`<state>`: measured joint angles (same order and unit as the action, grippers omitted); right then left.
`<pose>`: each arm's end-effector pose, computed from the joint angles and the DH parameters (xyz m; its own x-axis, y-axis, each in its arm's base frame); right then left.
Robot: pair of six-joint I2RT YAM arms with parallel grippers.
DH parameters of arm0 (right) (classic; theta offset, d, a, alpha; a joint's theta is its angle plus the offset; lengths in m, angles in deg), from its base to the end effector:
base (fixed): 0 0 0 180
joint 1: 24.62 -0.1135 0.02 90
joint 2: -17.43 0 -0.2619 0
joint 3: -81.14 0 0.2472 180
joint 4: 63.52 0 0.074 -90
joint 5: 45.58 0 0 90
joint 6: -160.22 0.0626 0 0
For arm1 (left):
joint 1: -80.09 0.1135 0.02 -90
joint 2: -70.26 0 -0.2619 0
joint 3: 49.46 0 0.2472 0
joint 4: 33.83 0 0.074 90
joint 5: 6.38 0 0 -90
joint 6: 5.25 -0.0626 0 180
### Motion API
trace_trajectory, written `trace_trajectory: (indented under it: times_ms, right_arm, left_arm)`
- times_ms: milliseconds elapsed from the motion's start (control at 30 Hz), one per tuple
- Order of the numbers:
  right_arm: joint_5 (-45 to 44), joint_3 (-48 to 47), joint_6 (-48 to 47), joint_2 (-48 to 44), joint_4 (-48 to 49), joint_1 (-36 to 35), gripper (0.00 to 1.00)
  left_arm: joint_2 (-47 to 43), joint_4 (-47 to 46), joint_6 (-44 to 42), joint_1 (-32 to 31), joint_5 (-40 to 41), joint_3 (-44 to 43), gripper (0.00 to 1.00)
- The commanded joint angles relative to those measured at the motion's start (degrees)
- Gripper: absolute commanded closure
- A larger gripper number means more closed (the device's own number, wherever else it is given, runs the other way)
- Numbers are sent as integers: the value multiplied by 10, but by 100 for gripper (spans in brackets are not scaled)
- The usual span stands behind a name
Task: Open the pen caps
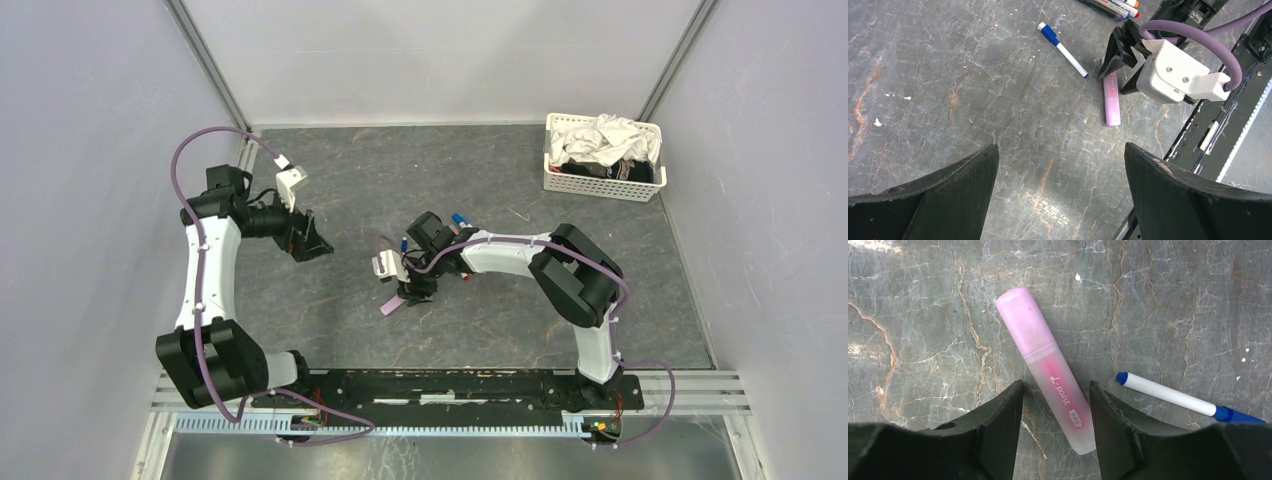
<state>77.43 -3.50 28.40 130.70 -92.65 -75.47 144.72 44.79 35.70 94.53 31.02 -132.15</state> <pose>0.2311 0.3379 0.1287 0.1580 -0.6916 -0.7048 -0.9775 -0.2108 -0.0123 0.2372 0.0097 0.2957 -0.5173 0.3405 -0.7852 0.7590 0.6065 -0.2370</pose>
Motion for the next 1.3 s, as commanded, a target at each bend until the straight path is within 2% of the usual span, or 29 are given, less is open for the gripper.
trace_trajectory:
  times_ms: [0,100,167,333,467,600,700,867,1067,1267]
  right_arm:
    - [-26,2,4,-13,-9,8,44]
    - [-36,20,17,-20,5,8,51]
    - [-43,32,35,-23,18,9,67]
    - [-36,69,81,-44,58,9,85]
    - [-19,97,122,-80,82,9,99]
    - [5,104,177,-127,91,11,100]
    - [28,114,218,-169,112,17,100]
    - [82,84,272,-196,98,25,100]
    - [158,-4,316,-167,43,38,100]
    - [210,-108,361,-95,-33,46,100]
  left_arm:
    - [-11,15,9,0,-14,-29,0]
    - [-12,24,-2,-4,-12,-28,0]
    - [-12,32,-13,-12,-12,-22,0]
    - [-14,51,-51,-35,-9,-4,0]
    - [-13,105,-144,-58,-24,15,0]
    - [-14,122,-183,-110,-24,32,0]
    - [-18,116,-186,-165,-23,44,0]
    - [-36,79,-171,-217,-25,56,0]
    - [-65,43,-190,-259,-12,67,1]
    - [-99,6,-275,-277,71,79,7]
